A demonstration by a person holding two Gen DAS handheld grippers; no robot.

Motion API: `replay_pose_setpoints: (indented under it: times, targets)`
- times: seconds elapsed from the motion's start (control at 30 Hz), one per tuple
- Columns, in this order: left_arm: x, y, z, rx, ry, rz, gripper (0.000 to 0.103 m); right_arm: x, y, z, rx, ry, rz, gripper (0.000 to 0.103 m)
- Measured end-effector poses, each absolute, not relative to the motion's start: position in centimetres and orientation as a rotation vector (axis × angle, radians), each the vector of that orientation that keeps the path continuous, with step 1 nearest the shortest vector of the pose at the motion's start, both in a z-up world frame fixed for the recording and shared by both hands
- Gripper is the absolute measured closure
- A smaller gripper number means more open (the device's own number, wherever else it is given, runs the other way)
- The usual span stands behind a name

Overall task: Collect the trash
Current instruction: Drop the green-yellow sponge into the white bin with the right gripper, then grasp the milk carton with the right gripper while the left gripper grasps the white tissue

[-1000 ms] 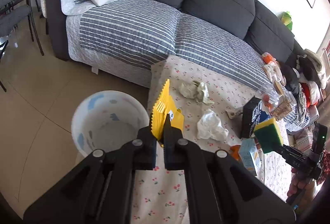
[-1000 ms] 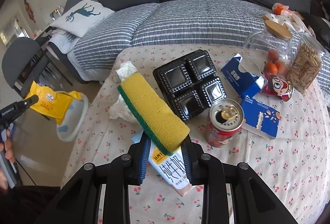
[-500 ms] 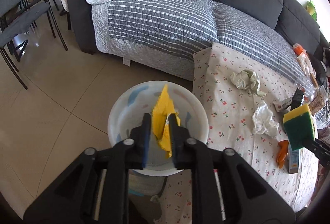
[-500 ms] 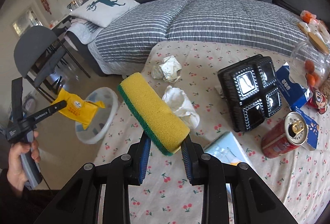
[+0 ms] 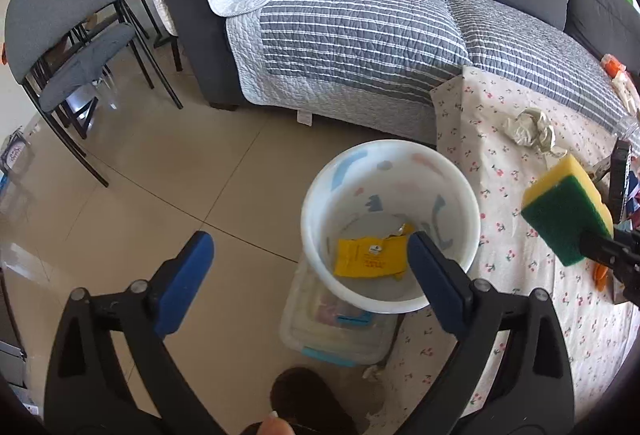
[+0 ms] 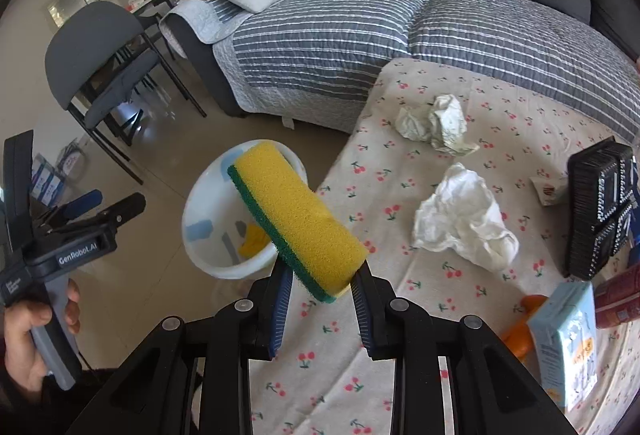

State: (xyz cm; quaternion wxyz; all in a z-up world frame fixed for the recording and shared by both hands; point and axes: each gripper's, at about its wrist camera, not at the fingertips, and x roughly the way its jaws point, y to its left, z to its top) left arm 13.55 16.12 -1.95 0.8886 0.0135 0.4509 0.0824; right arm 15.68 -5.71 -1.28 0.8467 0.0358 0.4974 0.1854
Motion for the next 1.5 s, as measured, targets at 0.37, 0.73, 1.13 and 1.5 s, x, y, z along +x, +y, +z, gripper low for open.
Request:
replay_pose_setpoints:
  times: [0.37, 0.73, 1.13, 1.5]
  targets:
    - [12.9, 17.9, -2.2, 0.05, 0.947, 0.179, 0.005, 19.7, -0.6, -3.9, 0.14, 1.108, 0.416, 0.073]
    - [13.2, 17.7, -2.6, 0.048, 0.963, 0.173, 0.004, 20.2, -0.6, -2.8, 0.179, 1.051, 0.432, 0.047]
    - [13.1, 16.4, -2.4, 0.054, 0.975, 0.145, 0.004, 17.3, -6.1, -0.3, 0.057, 1.013, 0.322, 0.031]
    - [13.5, 11.9, -2.1, 0.094, 0.991, 0.08, 0.004, 12.5, -15.7, 2.7, -0.012, 0.973, 0.179, 0.022]
